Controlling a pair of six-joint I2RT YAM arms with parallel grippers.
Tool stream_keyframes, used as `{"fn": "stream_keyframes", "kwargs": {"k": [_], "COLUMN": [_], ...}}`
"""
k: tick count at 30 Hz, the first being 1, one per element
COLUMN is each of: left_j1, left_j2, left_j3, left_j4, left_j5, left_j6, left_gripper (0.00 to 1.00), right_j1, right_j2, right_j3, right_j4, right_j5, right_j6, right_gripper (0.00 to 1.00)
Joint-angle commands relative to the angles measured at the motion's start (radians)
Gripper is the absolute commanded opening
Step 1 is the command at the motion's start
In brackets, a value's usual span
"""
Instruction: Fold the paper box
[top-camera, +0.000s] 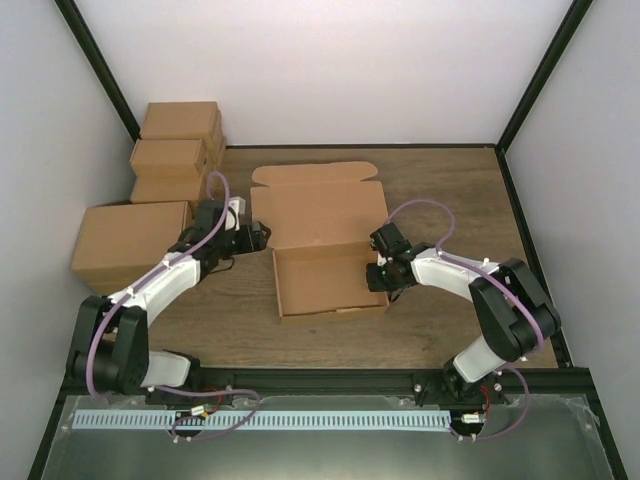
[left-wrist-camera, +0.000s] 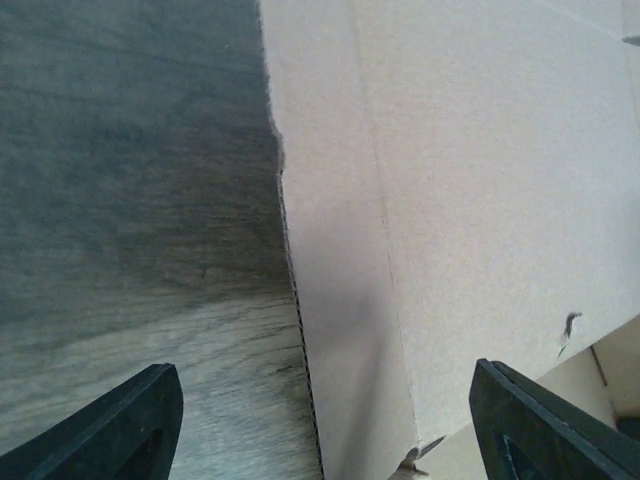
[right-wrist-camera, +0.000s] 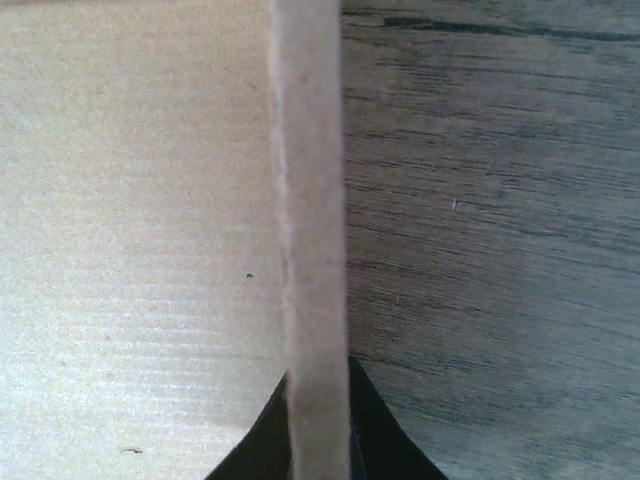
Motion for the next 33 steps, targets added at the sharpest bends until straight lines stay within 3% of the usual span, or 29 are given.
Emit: {"fn": "stream_keyframes", "kwargs": {"k": [1, 9, 12, 14, 17, 18, 19, 25, 30, 33], "left_j1": [-0.003, -0.003, -0.003, -0.003, -0.003, -0.003, -0.004, -0.033, -0.09, -0.121], "left_j2": [0.045, 0.195, 0.243, 0.27, 0.305, 0.311, 0.31, 0.234, 0.174, 0.146], "left_j3": [0.065, 0.249, 0.302, 0.327, 0.349, 0.353, 0.353, 0.295, 0.248, 0.23], "left_j4": [-0.022, -0.039, -0.045, -0.048, -0.042, -0.04, -0.036, 0.03, 0.052, 0.054], "left_j5": [-0.017, -0.076, -0.068, -0.054, -0.043, -0.039, -0.038, -0.062, -0.134, -0.178], "left_j6": [0.003, -0.025, -0.019, -0.014, -0.004, 0.002, 0.008, 0.059, 0.107, 0.119], "left_gripper": [0.83, 0.73, 0.64, 0.54, 0.21, 0.08, 0.04, 0.04, 0.04, 0.04], "right_j1": [0.01, 0.016, 0.019, 0.02, 0.021, 0.021, 0.021, 0.021, 0.019, 0.014], "right_j2": [-0.021, -0.026, -0.028, -0.033, -0.042, -0.046, -0.053, -0.131, -0.257, -0.329], "right_j3": [0.004, 0.012, 0.015, 0.015, 0.017, 0.019, 0.021, 0.051, 0.069, 0.09], "right_j4": [-0.009, -0.017, -0.023, -0.027, -0.03, -0.033, -0.036, -0.064, -0.108, -0.116], "right_j5": [0.039, 0.044, 0.053, 0.057, 0.064, 0.065, 0.066, -0.004, 0.026, 0.062], "right_j6": [-0.001, -0.002, -0.001, -0.001, 0.006, 0.009, 0.012, -0.002, -0.029, -0.034], "right_gripper": [0.02, 0.02, 0.02, 0.02, 0.06, 0.11, 0.18, 0.43, 0.76, 0.82]}}
